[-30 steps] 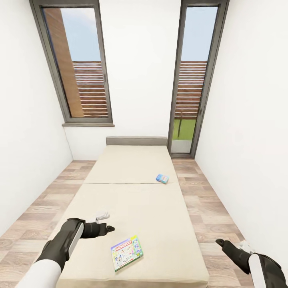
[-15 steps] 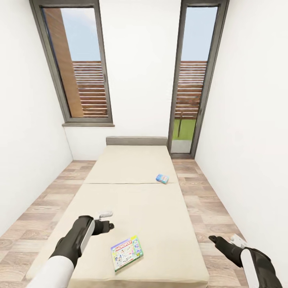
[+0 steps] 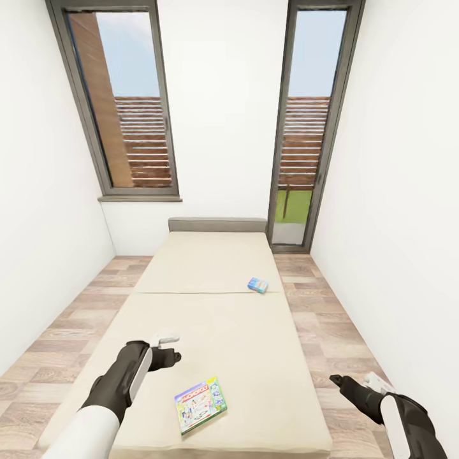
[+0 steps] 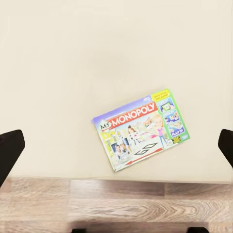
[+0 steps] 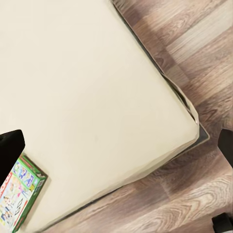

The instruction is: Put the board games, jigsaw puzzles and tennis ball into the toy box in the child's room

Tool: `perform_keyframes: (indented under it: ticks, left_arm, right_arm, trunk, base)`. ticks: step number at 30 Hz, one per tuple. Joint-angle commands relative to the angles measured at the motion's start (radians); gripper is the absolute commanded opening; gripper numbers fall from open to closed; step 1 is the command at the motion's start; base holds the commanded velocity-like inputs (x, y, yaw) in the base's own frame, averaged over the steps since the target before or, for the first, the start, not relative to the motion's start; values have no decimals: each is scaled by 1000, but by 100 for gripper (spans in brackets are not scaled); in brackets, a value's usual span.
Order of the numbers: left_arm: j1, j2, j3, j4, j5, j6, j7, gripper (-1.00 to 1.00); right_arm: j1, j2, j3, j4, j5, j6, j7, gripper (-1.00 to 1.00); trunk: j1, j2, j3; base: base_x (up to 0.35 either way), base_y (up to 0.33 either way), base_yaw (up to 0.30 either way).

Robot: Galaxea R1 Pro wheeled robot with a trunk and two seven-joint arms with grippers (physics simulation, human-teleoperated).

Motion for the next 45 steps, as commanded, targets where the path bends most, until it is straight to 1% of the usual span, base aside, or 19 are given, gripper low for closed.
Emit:
perform_keyframes:
  ticks: [1, 9, 34, 40, 43, 45]
  left_arm:
    - [-1, -1, 4, -2, 0, 5, -3, 100]
    - [-1, -2, 4, -3, 0, 2, -10, 100]
    - [-1, -2, 6, -3, 1, 2, -16, 100]
    - [-3, -13, 6, 4, 3, 3, -10, 100]
    - [-23, -19, 8, 7, 2, 10, -6, 100]
    - [-55, -21, 9, 22, 2, 13, -2, 100]
  right_arm:
    - [-1, 0, -1, -1, 1, 5, 3, 100]
    - [-1, -3, 1, -1, 1, 5, 3, 100]
    - [-1, -4, 1, 0, 1, 5, 3, 100]
    - [-1, -6, 0, -1, 1, 7, 3, 100]
    - [-1, -7, 0, -1, 1, 10, 3, 100]
    - [-1, -6, 0, -1, 1, 10, 2, 100]
  trunk:
    - [1, -2, -2]
    - [1, -2, -2]
    - [1, -2, -2]
    - [1, -2, -2]
    - [1, -2, -2]
    - [1, -2, -2]
  base:
    - [153, -151, 0]
    - [107, -99, 0]
    - [5, -5, 0]
    - [0, 0, 0]
    - [0, 0, 0]
    - [0, 0, 0]
